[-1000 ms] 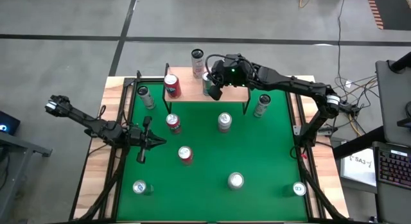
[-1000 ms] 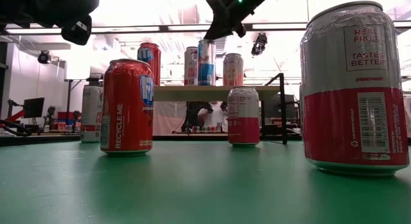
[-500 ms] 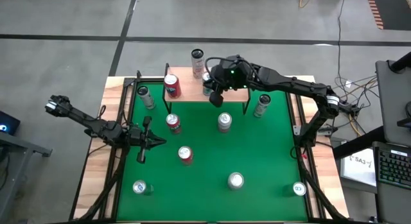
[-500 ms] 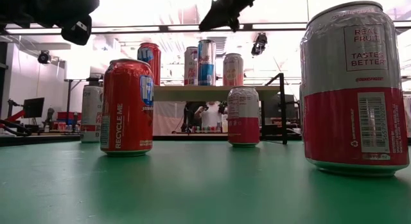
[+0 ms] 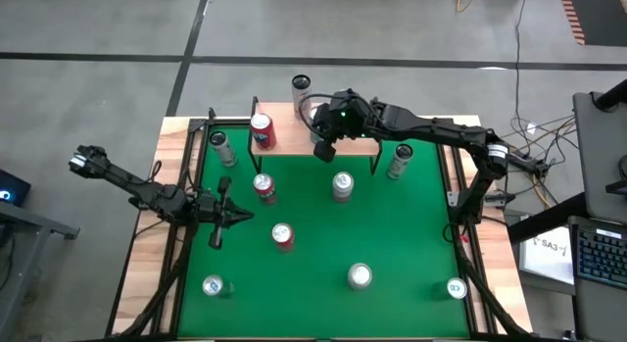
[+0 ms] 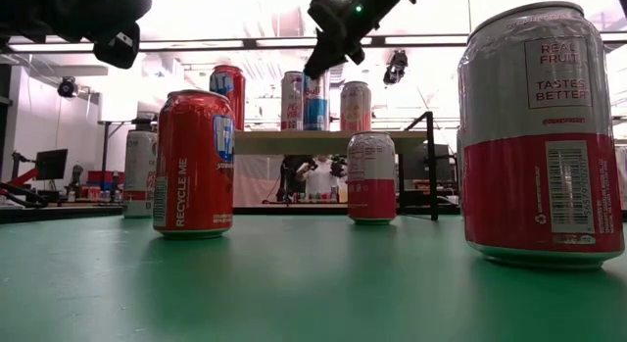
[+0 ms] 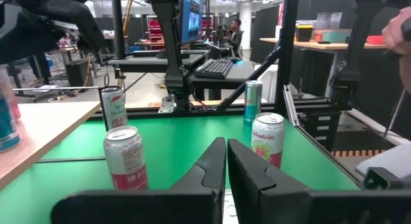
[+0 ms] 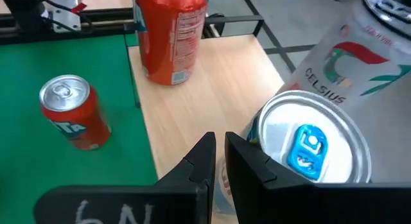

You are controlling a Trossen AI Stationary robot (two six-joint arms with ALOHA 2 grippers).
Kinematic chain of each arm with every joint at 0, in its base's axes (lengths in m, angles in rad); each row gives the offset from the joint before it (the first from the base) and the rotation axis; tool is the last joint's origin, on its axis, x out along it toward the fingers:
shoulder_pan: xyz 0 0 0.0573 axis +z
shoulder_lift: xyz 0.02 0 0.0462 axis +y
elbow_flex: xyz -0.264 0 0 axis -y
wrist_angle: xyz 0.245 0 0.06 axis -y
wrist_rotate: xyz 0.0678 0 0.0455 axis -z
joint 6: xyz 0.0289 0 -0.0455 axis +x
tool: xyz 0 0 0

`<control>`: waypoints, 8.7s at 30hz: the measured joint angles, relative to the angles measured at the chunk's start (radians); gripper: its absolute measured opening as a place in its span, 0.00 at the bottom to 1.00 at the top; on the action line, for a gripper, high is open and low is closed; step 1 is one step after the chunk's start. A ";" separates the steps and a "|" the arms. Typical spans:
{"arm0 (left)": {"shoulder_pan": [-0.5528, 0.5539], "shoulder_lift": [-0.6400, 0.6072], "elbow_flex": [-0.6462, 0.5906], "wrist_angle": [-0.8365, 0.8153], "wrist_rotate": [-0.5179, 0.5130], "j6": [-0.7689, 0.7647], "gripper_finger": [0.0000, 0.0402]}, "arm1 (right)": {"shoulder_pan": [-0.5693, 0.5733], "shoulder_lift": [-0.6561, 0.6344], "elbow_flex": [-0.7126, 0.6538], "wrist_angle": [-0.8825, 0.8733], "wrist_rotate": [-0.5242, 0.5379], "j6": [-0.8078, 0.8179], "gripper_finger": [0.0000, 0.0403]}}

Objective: Place canned beverage on shelf
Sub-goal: Put the top left blue soda can on the shelf

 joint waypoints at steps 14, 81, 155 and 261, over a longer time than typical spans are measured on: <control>0.001 0.000 0.000 -0.001 -0.043 -0.005 0.00 | -0.014 -0.003 0.000 -0.041 -0.002 -0.018 0.07; 0.000 0.002 0.000 0.014 -0.095 -0.008 0.00 | -0.058 0.002 0.000 -0.040 -0.019 -0.026 0.07; 0.000 0.008 -0.037 0.020 -0.095 -0.090 0.00 | -0.099 0.002 0.000 -0.047 -0.019 -0.005 0.07; -0.055 0.412 0.036 0.402 -0.033 -0.217 0.00 | 0.372 -0.156 0.000 -0.662 -0.019 0.586 0.02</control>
